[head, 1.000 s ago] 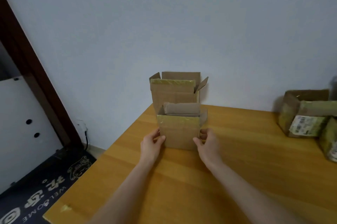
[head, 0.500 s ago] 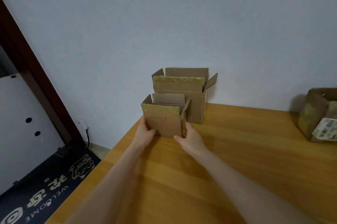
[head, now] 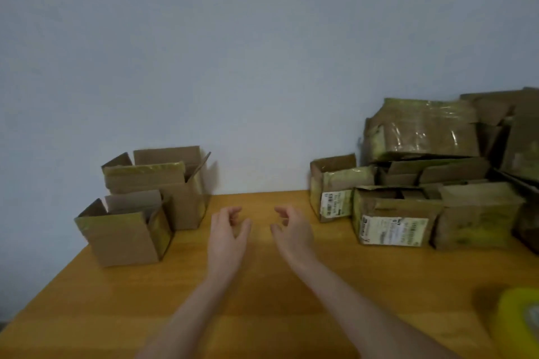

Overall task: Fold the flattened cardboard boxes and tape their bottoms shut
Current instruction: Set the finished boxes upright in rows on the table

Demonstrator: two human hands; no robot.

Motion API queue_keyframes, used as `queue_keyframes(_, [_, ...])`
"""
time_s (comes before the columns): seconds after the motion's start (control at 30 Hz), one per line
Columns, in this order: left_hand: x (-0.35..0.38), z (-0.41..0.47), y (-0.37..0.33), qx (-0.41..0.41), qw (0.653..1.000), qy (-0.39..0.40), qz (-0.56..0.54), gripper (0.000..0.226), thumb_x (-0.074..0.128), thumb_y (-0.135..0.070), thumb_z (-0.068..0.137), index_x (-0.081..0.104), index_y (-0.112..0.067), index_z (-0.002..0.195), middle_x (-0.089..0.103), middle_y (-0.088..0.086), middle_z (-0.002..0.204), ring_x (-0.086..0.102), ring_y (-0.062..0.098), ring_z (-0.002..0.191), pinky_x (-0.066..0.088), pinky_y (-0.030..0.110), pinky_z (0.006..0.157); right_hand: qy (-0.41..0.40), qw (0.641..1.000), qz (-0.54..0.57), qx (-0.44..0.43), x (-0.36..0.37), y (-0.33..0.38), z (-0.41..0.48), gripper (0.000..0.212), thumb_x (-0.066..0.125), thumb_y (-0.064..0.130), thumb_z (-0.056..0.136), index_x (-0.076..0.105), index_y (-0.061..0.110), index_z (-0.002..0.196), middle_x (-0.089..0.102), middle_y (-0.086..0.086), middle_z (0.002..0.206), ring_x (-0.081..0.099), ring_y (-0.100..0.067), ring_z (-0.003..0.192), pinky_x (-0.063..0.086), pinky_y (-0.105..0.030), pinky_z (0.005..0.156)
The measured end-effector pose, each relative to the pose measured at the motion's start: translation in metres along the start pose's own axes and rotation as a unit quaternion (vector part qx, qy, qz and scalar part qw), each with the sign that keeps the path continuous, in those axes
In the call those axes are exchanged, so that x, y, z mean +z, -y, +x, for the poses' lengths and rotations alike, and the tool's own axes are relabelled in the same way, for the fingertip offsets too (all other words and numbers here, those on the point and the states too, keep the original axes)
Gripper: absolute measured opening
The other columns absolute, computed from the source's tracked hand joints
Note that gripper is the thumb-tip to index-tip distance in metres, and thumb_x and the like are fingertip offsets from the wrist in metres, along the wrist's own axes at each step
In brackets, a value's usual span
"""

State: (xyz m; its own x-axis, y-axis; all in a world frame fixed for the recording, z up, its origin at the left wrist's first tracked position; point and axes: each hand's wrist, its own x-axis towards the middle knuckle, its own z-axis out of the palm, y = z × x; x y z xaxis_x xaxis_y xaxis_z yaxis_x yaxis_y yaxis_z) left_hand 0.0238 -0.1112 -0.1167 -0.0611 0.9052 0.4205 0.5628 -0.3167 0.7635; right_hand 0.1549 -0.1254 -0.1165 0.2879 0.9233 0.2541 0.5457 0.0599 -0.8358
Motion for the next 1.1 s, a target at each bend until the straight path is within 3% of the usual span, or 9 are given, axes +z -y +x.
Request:
queue_keyframes(0.13, [0.074,0.022,-0.051,0.085,0.993,0.076,0.044,0.049,0.065,-0.023,0.088,0.047,-0.014,0.132,0.046,0.001,0.126,0.053,0.016,0.108,0.046,0.034,0.094,-0.095,0.995,-0.029,-0.004,-0.076,-0.026,0.017,0.03,0.055,0.013,0.089,0.055,0.021,0.118,0.052,0.005,0.114,0.052,-0.011,0.103,0.047,-0.026,0.085])
queue_keyframes(0.3, [0.139,0.059,-0.099,0.186,0.953,0.151,0.183,0.067,0.058,-0.028,0.09,0.024,-0.017,0.147,0.027,0.001,0.15,0.044,0.021,0.127,0.044,0.037,0.097,-0.088,0.995,0.036,-0.01,-0.115,-0.04,0.021,0.021,0.057,0.011,0.09,0.056,0.024,0.107,0.059,0.009,0.099,0.057,-0.008,0.094,0.051,-0.027,0.082])
queue_keyframes(0.4, [0.145,0.069,-0.102,0.183,0.929,0.164,0.276,0.042,0.052,-0.029,0.093,0.043,-0.02,0.133,0.041,0.004,0.133,0.054,0.024,0.111,0.046,0.035,0.081,-0.068,0.995,0.065,-0.02,-0.115,-0.044,0.016,0.017,0.056,0.013,0.092,0.054,0.027,0.1,0.059,0.013,0.088,0.057,-0.002,0.083,0.049,-0.017,0.071])
queue_keyframes(0.5, [0.121,0.067,-0.085,0.217,0.931,0.122,0.268,0.016,0.054,-0.022,0.091,0.053,-0.021,0.107,0.051,0.0,0.108,0.057,0.021,0.096,0.045,0.033,0.069,-0.079,0.994,0.076,-0.011,-0.112,-0.045,0.009,0.012,0.055,0.018,0.093,0.054,0.025,0.102,0.058,0.014,0.087,0.057,0.0,0.08,0.048,-0.015,0.065])
queue_keyframes(0.7, [0.008,0.026,-0.029,0.312,0.908,0.069,0.27,0.017,0.07,-0.016,0.081,0.06,-0.02,0.094,0.057,-0.005,0.092,0.054,0.008,0.072,0.049,0.02,0.056,-0.151,0.977,0.149,0.004,-0.118,-0.022,-0.005,0.015,0.058,0.026,0.089,0.051,0.019,0.1,0.057,0.0,0.088,0.059,-0.021,0.08,0.05,-0.026,0.064])
queue_keyframes(0.8, [-0.042,-0.004,-0.012,0.351,0.886,0.052,0.298,0.017,0.069,-0.017,0.079,0.059,-0.019,0.093,0.057,-0.004,0.089,0.056,0.009,0.071,0.05,0.022,0.049,-0.027,0.992,0.043,0.113,-0.109,-0.013,0.0,0.068,0.063,0.058,0.078,0.044,0.016,0.127,0.054,0.001,0.115,0.056,-0.022,0.103,0.05,-0.038,0.083])
queue_keyframes(0.87, [-0.065,-0.025,-0.012,0.382,0.871,0.047,0.307,0.009,0.058,-0.022,0.086,0.06,-0.019,0.094,0.056,-0.003,0.089,0.055,0.01,0.072,0.048,0.021,0.047,0.092,0.984,-0.038,0.145,-0.092,-0.001,-0.006,0.09,0.058,0.073,0.07,0.042,0.008,0.131,0.056,-0.005,0.118,0.057,-0.024,0.105,0.052,-0.044,0.088])
queue_keyframes(1.0, [-0.086,-0.057,-0.017,0.433,0.833,0.058,0.339,0.01,0.062,-0.02,0.084,0.062,-0.018,0.093,0.057,0.0,0.086,0.053,0.013,0.07,0.044,0.022,0.04,0.159,0.97,-0.132,0.13,-0.063,0.017,-0.015,0.076,0.056,0.079,0.065,0.059,0.007,0.091,0.064,-0.006,0.081,0.062,-0.021,0.073,0.05,-0.034,0.065])
queue_keyframes(1.1, [-0.09,-0.071,-0.017,0.42,0.838,0.064,0.341,0.02,0.069,-0.021,0.075,0.061,-0.019,0.094,0.058,0.001,0.085,0.054,0.013,0.068,0.041,0.018,0.042,0.142,0.958,-0.226,0.108,-0.055,0.024,-0.018,0.064,0.062,0.075,0.064,0.061,0.013,0.08,0.064,-0.002,0.077,0.062,-0.021,0.072,0.05,-0.031,0.066])
